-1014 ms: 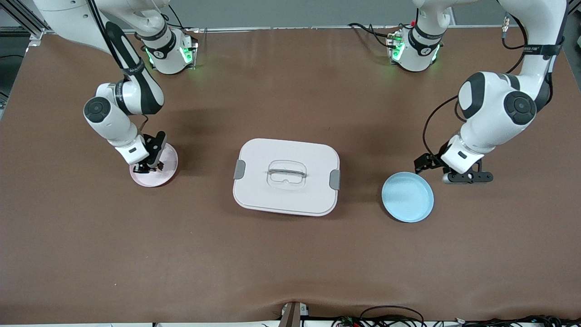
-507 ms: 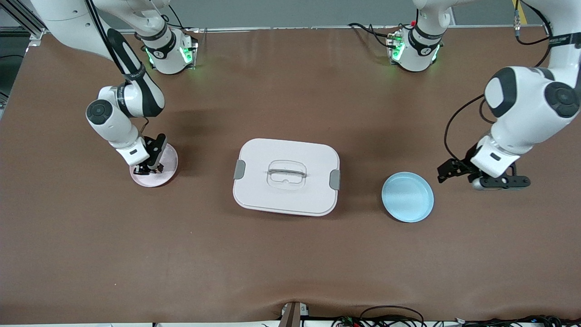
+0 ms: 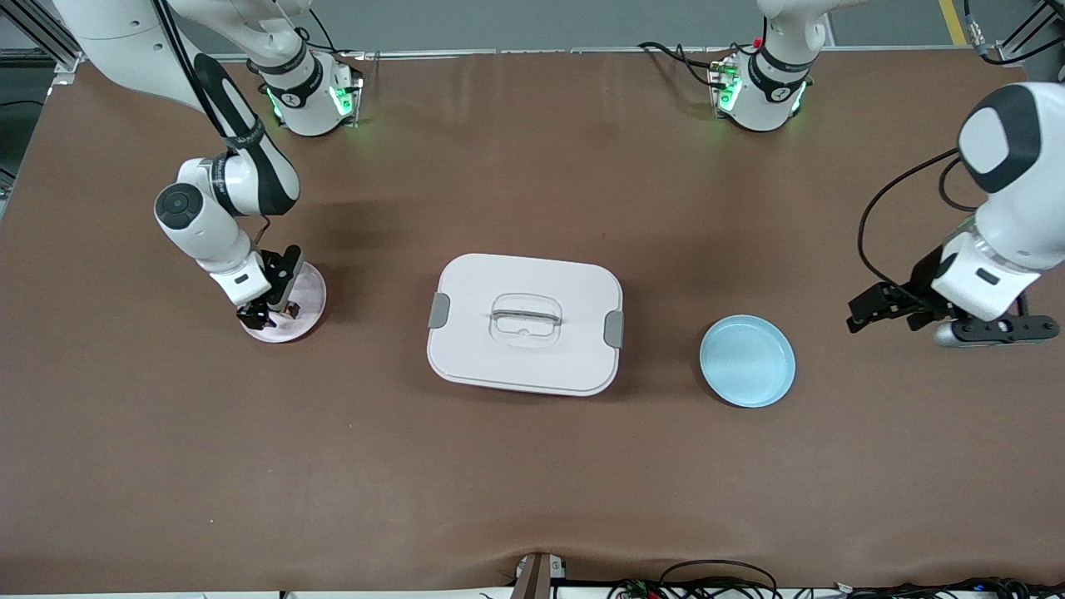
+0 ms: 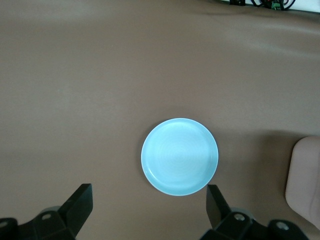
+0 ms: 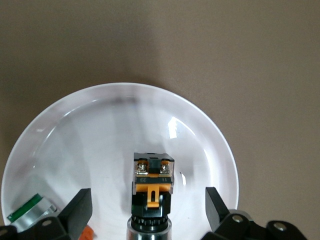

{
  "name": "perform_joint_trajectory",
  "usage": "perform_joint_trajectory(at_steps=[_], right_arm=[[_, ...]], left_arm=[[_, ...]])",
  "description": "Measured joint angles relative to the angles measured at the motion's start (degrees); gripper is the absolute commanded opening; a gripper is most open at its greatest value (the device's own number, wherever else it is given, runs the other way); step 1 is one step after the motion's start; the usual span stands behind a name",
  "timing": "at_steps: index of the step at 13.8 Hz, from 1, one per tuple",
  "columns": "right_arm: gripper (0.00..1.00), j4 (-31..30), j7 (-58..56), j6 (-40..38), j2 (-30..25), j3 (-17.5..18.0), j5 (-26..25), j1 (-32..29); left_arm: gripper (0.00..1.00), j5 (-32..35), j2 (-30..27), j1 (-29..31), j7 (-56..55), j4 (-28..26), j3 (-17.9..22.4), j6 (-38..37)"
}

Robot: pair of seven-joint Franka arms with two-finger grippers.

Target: Transfer orange switch to right arm and place

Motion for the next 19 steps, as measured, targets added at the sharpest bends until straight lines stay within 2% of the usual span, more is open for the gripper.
perform_joint_trajectory(at_steps=[4,7,10,11,15,16,19], right_arm=[[1.0,1.98,0.14,-6.69,-1.81,0.01,0.02,0.0],[1.0,5.73,2.12,-18.19,-5.03,0.01,0.05,-0.01],[1.0,9.91,9.33,-28.98,-8.25,0.13,0.07,-0.01],[1.0,10.7,13.14,-31.36,-9.54,0.22,0.07,-0.01],[1.0,12.87,30.14,-42.03,-14.78,0.98,0.06,0.46],[1.0,14.44,33.48,-45.2,-15.56,1.08,0.06,0.55],[1.0,21.74,44.0,-55.47,-16.2,1.11,0.06,0.59]], left_arm=[[1.0,0.0,-2.13,1.23,0.05,3.52,0.0,-4.17],[1.0,0.0,-4.62,1.23,0.05,3.7,-0.06,-5.65],[1.0,0.0,-5.98,0.37,0.05,4.85,0.13,-7.75],[1.0,0.0,-6.04,-1.38,0.05,5.35,1.52,-8.24],[1.0,0.0,-6.03,-13.86,0.05,6.81,13.63,-9.4],[1.0,0.0,-6.03,-15.24,0.05,7.25,14.96,-9.74],[1.0,0.0,-6.06,-15.69,0.05,9.52,15.5,-12.21]])
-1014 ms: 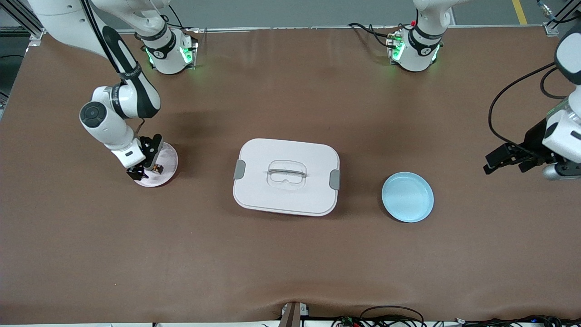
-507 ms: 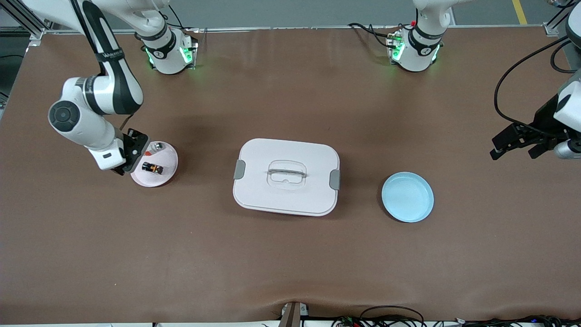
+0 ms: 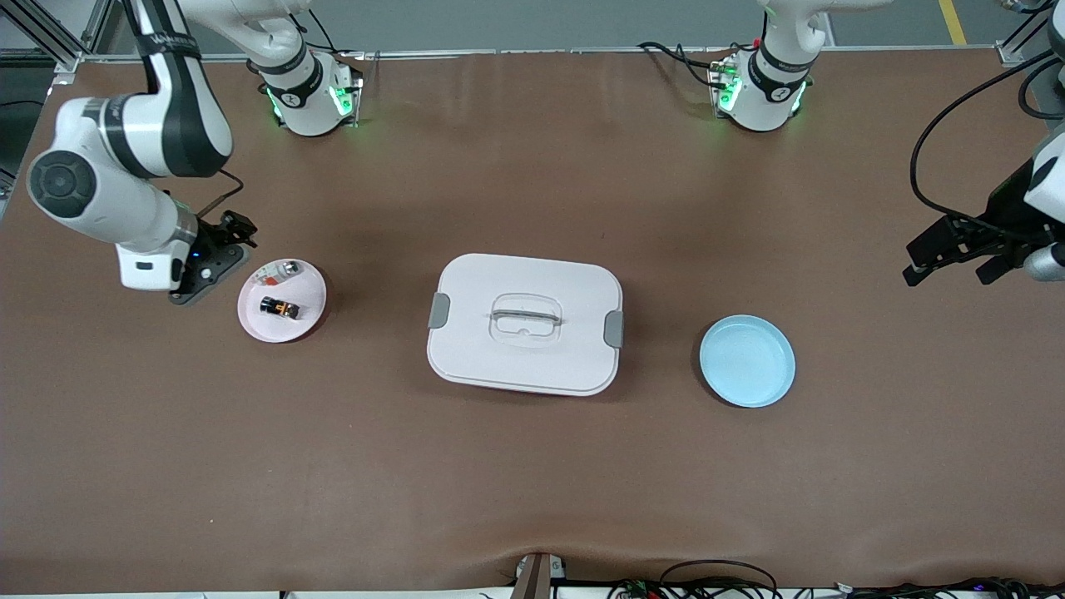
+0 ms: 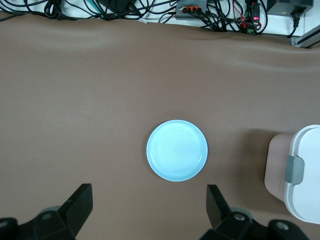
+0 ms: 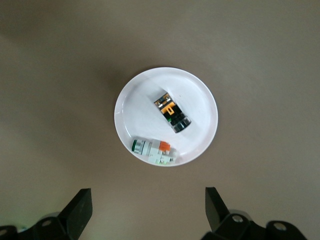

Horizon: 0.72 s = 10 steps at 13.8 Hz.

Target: Transfer orange switch to right arm and place

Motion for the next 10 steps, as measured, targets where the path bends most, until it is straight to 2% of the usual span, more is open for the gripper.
perform_joint_trajectory(at_steps=[6,10], right_arm=[[1.0,11.66,18.8,-10.19,0.44,-0.27,1.82,0.09],[1.0,24.19,28.23,-21.07,5.5,-0.54,2.98,-0.27]], left_arm=[[1.0,0.41,-0.09,0.0,0.0,2.69,0.26,-4.43],[1.0,1.68,-0.1,-0.11,0.0,2.78,0.22,-7.42]])
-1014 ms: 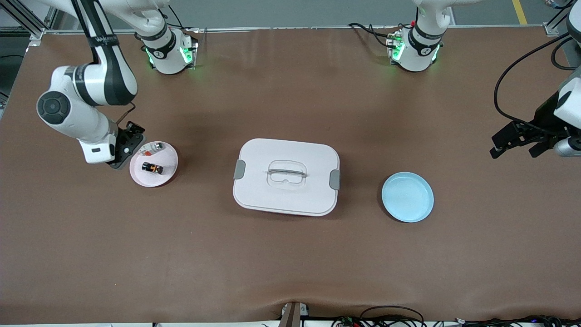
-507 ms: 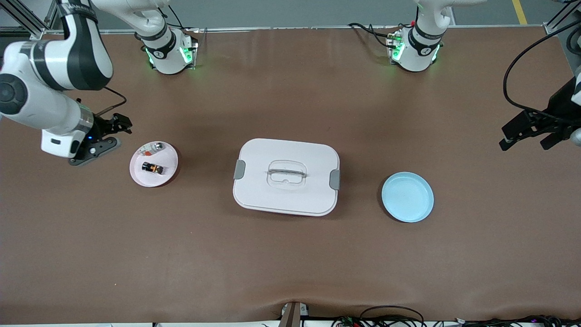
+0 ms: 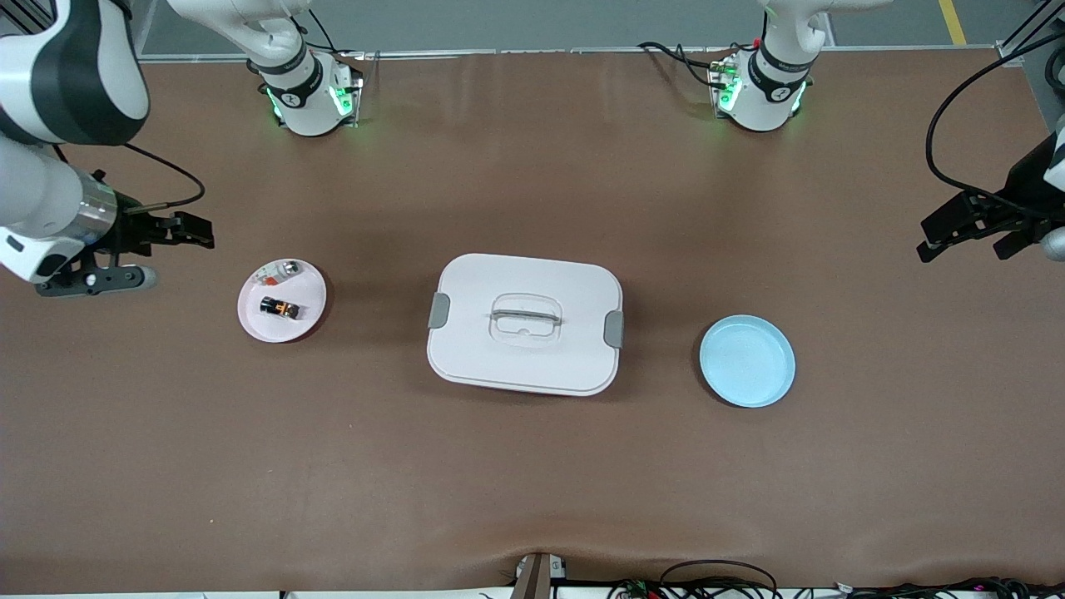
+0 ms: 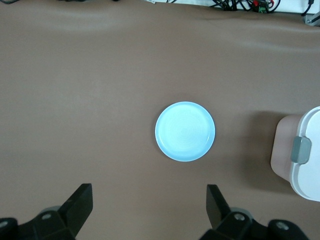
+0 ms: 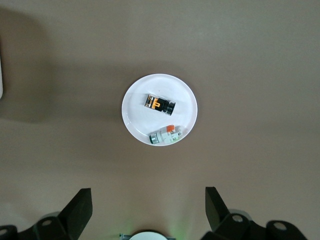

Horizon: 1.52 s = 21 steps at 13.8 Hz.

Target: Transfer orange switch to right arm and place

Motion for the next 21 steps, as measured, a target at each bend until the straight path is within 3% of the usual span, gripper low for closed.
perform_joint_trajectory(at_steps=[4,10,21], right_arm=[[1.0,7.04,0.67,-1.65,4.28,-0.31,0.0,-0.93],[1.0,15.66,0.67,-2.52,4.45,-0.42,0.15,-3.42],[1.0,17.49,0.67,-6.94,-0.43,-0.46,0.91,-4.57]], left_arm=[[1.0,0.03,-0.05,-0.17,0.0,0.05,-0.12,-1.77],[1.0,0.03,-0.3,-0.17,0.0,0.09,-0.13,-2.7],[1.0,0.03,-0.4,-0.46,0.0,0.58,-0.22,-2.76]])
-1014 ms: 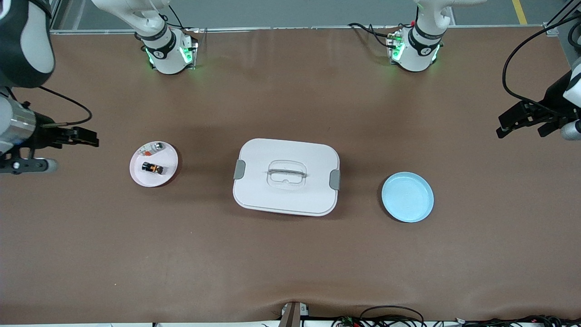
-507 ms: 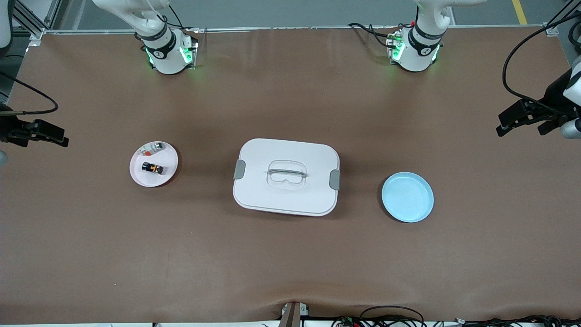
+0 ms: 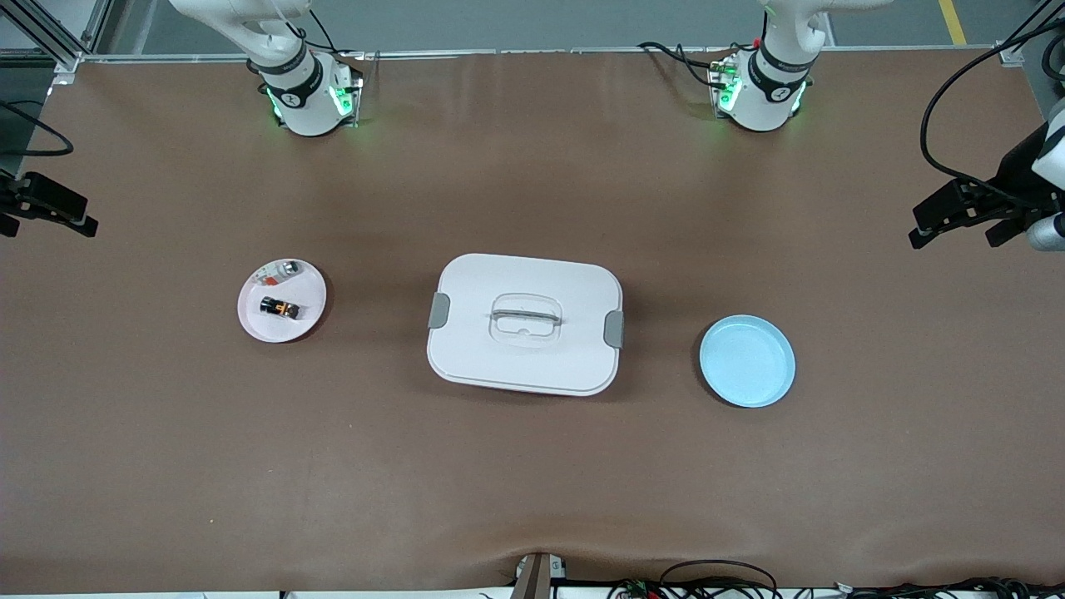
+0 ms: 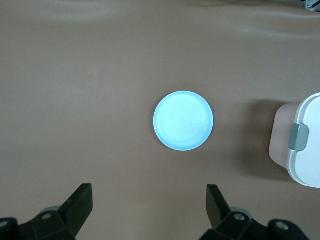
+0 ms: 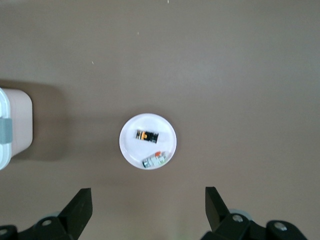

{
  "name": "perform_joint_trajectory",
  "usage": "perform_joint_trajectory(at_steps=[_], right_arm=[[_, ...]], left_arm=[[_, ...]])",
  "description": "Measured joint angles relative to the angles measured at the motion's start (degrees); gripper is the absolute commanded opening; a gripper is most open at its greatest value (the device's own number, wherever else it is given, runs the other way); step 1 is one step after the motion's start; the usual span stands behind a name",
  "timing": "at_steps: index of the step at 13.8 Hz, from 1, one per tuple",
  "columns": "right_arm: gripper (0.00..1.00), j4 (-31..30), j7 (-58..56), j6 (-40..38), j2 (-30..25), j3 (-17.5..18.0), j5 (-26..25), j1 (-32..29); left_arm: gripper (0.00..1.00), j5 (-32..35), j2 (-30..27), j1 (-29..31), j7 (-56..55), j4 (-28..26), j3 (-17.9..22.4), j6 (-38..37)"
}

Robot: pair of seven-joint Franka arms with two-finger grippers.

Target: Transfer orange switch to right arm and place

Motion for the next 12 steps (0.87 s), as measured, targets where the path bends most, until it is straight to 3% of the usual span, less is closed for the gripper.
perform_joint_trajectory(at_steps=[3,7,10,12], right_arm=[[1.0,-0.29,-0.61,-5.31,0.04,-0.04,0.1,-0.35],[1.0,-0.73,-5.55,-5.59,0.07,-0.3,0.12,-1.98],[1.0,-1.58,-5.75,-3.22,-0.21,-0.08,0.39,-2.01],[1.0,-5.27,-5.75,1.57,-1.9,0.01,0.42,-2.01]], left_arm=[[1.0,0.0,0.0,-0.02,0.0,0.0,-0.01,-0.05],[1.0,0.0,0.01,-0.07,0.0,0.0,-0.03,-0.07],[1.0,0.0,0.02,-0.06,0.0,0.0,-0.03,-0.12],[1.0,0.0,0.05,-0.03,0.0,-0.02,-0.02,-0.14]])
